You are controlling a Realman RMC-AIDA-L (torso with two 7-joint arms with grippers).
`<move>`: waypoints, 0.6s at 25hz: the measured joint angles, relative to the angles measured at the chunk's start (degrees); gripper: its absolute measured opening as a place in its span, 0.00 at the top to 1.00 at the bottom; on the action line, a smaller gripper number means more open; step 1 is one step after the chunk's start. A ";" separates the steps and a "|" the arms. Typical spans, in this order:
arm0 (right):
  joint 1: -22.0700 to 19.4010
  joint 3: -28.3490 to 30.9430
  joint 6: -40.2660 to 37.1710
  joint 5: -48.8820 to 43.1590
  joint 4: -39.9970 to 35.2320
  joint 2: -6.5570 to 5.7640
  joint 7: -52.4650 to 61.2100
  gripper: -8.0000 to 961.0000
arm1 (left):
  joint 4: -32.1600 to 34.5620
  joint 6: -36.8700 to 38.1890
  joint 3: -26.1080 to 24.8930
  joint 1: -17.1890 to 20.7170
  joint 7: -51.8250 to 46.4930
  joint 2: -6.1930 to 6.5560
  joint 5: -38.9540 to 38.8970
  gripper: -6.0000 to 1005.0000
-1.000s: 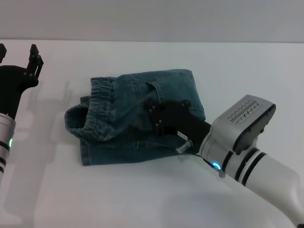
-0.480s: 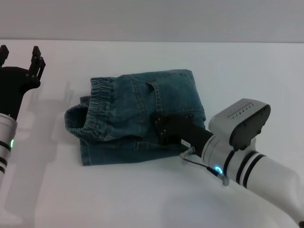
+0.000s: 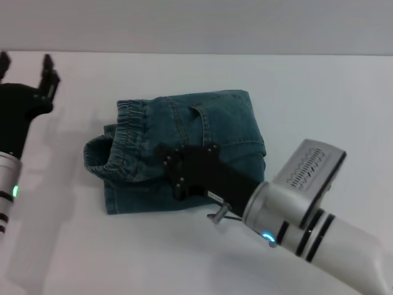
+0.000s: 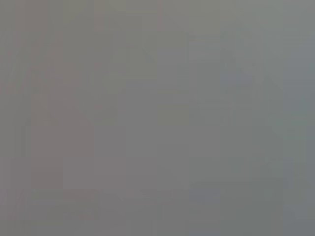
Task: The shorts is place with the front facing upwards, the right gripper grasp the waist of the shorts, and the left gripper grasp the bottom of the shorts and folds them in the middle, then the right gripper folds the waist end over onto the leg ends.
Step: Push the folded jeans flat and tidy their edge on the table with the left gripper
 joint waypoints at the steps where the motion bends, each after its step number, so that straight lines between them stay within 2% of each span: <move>1: -1.01 0.87 -0.02 0.09 0.10 0.05 -1.46 0.99 | -0.30 0.00 0.09 0.20 -1.34 0.13 1.47 0.27; 3: -3.42 3.68 -0.33 0.24 0.29 0.09 -3.60 0.99 | -0.71 -0.53 0.12 0.34 -3.89 0.29 3.65 0.27; 5: -6.58 7.86 -1.27 0.27 0.25 0.04 -5.27 0.99 | -0.08 -2.93 0.04 -0.33 -12.05 0.42 9.17 0.27; 9: -13.04 16.37 -5.27 0.29 -1.33 -0.07 -7.27 0.99 | 1.49 -4.27 0.96 -1.58 -14.01 0.01 13.87 0.27; 15: -17.31 23.36 -9.19 0.29 -4.32 -0.16 -7.59 0.99 | 3.58 -6.21 5.53 -3.54 -15.32 -0.02 15.71 0.27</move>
